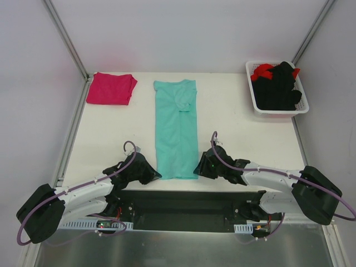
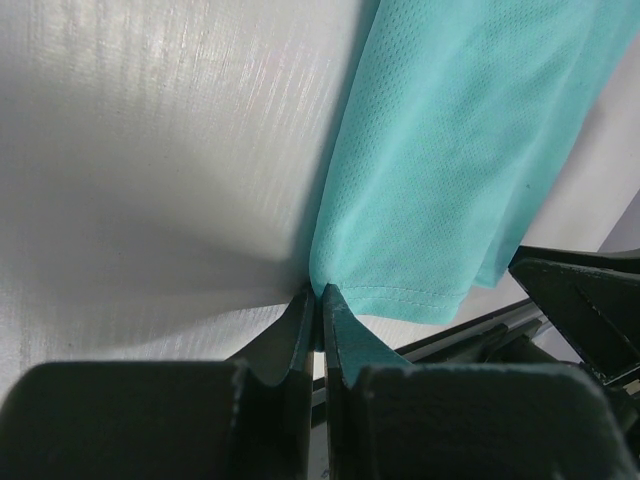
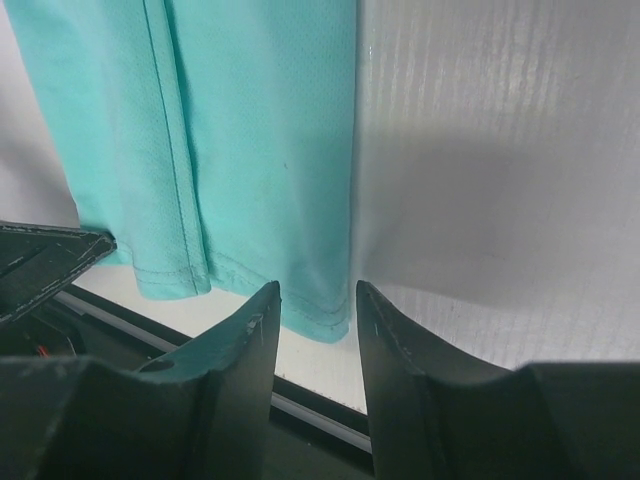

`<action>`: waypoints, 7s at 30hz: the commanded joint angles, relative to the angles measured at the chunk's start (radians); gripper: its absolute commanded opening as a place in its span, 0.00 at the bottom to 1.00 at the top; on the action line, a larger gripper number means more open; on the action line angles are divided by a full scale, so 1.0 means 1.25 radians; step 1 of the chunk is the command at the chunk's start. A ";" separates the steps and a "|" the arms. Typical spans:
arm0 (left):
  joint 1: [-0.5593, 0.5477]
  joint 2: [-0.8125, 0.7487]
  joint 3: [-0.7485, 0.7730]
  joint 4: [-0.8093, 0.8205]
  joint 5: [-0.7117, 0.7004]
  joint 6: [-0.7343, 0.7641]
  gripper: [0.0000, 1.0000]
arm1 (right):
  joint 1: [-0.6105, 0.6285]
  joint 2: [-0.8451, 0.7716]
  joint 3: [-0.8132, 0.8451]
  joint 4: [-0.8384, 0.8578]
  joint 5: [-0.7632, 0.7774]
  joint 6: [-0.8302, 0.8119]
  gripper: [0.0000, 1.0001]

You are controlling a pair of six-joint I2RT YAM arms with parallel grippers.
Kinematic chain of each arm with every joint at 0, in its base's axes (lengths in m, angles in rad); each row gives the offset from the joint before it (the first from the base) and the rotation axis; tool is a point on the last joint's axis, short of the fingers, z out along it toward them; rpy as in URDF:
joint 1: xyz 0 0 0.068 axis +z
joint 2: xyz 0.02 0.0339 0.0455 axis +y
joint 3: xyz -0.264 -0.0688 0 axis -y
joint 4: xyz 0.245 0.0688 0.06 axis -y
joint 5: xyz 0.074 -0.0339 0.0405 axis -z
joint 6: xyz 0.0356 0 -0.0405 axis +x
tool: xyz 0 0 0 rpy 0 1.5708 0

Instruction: Fold and stack the t-shirts

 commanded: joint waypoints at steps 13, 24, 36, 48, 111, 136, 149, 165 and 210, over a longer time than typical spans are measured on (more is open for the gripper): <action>-0.007 -0.013 -0.023 -0.046 -0.009 0.004 0.00 | 0.003 0.039 0.040 0.020 0.014 -0.012 0.35; -0.008 -0.002 -0.021 -0.045 -0.011 0.004 0.00 | 0.003 0.065 0.046 0.031 0.007 -0.014 0.14; -0.007 -0.034 -0.042 -0.050 -0.003 0.001 0.00 | 0.003 0.002 0.016 -0.005 0.014 -0.010 0.01; -0.007 -0.067 -0.038 -0.073 0.000 0.006 0.00 | 0.004 -0.009 0.012 -0.039 0.004 -0.004 0.01; -0.153 -0.114 0.277 -0.381 -0.153 0.005 0.00 | 0.055 -0.304 0.177 -0.394 0.154 -0.025 0.01; -0.031 0.033 0.486 -0.436 -0.213 0.161 0.00 | -0.031 -0.167 0.296 -0.415 0.184 -0.132 0.01; 0.014 0.182 0.599 -0.410 -0.184 0.226 0.00 | -0.127 -0.032 0.410 -0.358 0.103 -0.198 0.01; 0.149 0.308 0.688 -0.372 -0.111 0.323 0.00 | -0.266 0.137 0.539 -0.324 -0.005 -0.286 0.01; 0.315 0.679 0.909 -0.255 0.021 0.421 0.00 | -0.403 0.542 0.821 -0.274 -0.153 -0.325 0.01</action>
